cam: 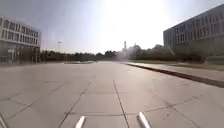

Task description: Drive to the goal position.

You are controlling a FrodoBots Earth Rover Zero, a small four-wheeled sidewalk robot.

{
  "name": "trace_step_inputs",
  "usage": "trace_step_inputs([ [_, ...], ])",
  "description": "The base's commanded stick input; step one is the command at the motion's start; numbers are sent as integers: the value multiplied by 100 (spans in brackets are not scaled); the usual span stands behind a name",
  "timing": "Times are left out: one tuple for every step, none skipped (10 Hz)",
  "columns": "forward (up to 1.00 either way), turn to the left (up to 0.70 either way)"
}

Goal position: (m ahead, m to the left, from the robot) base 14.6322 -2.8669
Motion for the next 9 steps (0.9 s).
trace_step_inputs([
  [70,0],
  [70,0],
  [70,0],
  [70,0],
  [70,0],
  [70,0],
  [70,0],
  [70,0],
  [70,0],
])
